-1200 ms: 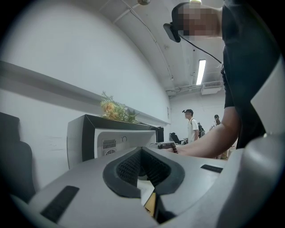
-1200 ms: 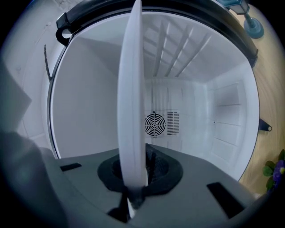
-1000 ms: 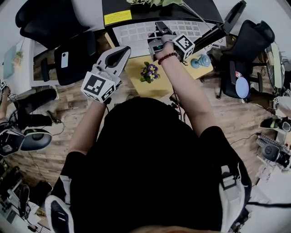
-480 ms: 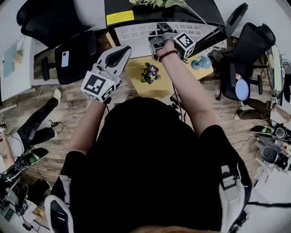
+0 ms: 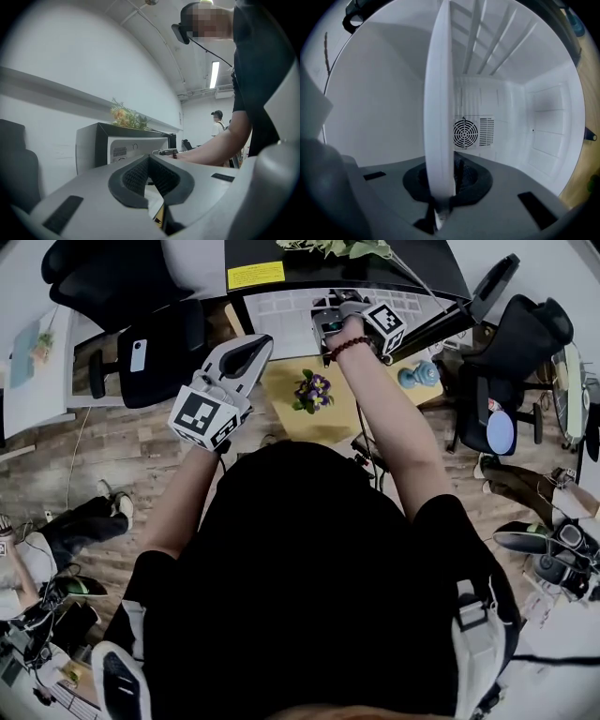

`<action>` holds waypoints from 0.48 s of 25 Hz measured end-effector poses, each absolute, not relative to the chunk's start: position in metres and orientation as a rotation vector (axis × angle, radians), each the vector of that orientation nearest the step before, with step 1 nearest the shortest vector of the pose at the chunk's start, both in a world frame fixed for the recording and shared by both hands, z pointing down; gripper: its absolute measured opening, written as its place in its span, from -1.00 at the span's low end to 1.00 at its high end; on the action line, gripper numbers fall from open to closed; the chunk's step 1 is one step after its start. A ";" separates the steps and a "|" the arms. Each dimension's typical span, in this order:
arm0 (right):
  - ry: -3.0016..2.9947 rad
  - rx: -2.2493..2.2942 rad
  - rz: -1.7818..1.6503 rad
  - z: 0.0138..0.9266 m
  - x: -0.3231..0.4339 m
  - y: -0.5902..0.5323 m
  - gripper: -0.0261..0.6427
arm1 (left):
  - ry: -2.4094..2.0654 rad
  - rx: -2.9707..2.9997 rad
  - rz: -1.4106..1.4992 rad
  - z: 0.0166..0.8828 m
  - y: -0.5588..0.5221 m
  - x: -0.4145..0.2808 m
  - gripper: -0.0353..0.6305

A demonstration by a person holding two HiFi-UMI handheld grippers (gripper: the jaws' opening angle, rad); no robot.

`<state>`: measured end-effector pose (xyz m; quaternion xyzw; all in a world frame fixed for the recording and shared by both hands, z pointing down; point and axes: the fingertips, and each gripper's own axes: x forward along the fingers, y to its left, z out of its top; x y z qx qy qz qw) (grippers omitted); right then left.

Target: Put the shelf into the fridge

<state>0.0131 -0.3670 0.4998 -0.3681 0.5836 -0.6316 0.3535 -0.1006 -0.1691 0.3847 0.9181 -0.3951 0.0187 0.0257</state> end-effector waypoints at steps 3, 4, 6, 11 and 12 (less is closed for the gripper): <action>1.510 -0.952 -1.631 0.501 0.013 -0.370 -0.80 | -1.228 2.835 0.059 0.385 -0.167 -0.102 -0.84; 1.510 -0.953 -1.632 0.502 0.013 -0.371 -0.80 | -1.229 2.834 0.059 0.385 -0.166 -0.102 -0.84; 1.511 -0.952 -1.632 0.502 0.013 -0.371 -0.80 | -1.231 2.832 0.058 0.385 -0.165 -0.102 -0.84; 1.507 -0.932 -1.632 0.497 0.011 -0.369 -0.83 | -1.228 2.827 0.049 0.383 -0.164 -0.101 -0.84; 1.506 -0.926 -1.633 0.496 0.011 -0.368 -0.83 | -1.227 2.825 0.048 0.383 -0.164 -0.100 -0.84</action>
